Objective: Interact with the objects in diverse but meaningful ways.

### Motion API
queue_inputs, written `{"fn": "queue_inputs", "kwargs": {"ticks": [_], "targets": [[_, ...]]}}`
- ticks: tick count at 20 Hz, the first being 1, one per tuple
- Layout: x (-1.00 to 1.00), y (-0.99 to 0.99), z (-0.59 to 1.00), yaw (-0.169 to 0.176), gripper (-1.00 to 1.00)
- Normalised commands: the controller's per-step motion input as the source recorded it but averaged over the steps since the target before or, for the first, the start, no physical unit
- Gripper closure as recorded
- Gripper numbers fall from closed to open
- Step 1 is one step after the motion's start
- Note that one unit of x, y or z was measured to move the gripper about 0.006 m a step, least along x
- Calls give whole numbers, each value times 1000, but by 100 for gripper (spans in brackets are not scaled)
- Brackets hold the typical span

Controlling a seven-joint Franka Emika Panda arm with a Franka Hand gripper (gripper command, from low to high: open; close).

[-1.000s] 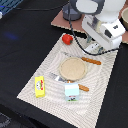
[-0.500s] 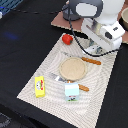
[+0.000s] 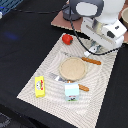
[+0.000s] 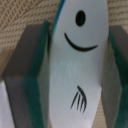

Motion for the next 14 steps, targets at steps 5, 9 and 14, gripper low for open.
{"fn": "queue_inputs", "kwargs": {"ticks": [5,9,14], "targets": [[-510,-559,710,0,100],[-561,-691,479,0,100],[-609,-606,119,0,100]]}}
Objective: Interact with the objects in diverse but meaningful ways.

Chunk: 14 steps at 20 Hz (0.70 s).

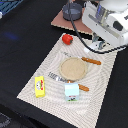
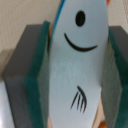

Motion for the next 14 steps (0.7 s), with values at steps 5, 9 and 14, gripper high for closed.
{"fn": "queue_inputs", "kwargs": {"ticks": [5,9,14], "targets": [[-648,-498,-292,0,100],[-596,-443,-402,0,100],[-510,-301,-408,0,100]]}}
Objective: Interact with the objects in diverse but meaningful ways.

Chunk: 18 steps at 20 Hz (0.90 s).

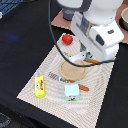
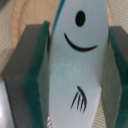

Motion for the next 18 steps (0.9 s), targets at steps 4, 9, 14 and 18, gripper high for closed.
{"fn": "queue_inputs", "kwargs": {"ticks": [4,9,14,18], "targets": [[-291,-114,-316,0,100],[-31,150,-225,3,100],[-103,220,-287,15,100],[-255,53,-371,13,100]]}}
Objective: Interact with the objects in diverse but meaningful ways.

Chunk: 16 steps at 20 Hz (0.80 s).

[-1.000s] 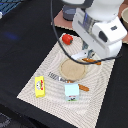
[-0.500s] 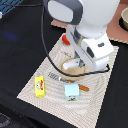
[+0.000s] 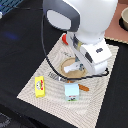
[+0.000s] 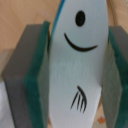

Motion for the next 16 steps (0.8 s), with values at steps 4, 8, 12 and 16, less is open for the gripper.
{"fn": "queue_inputs", "kwargs": {"ticks": [4,8,12,16], "targets": [[-388,-5,-335,0,100],[-251,10,52,0,-100],[-211,231,864,1,-100],[-229,440,831,8,-100]]}}
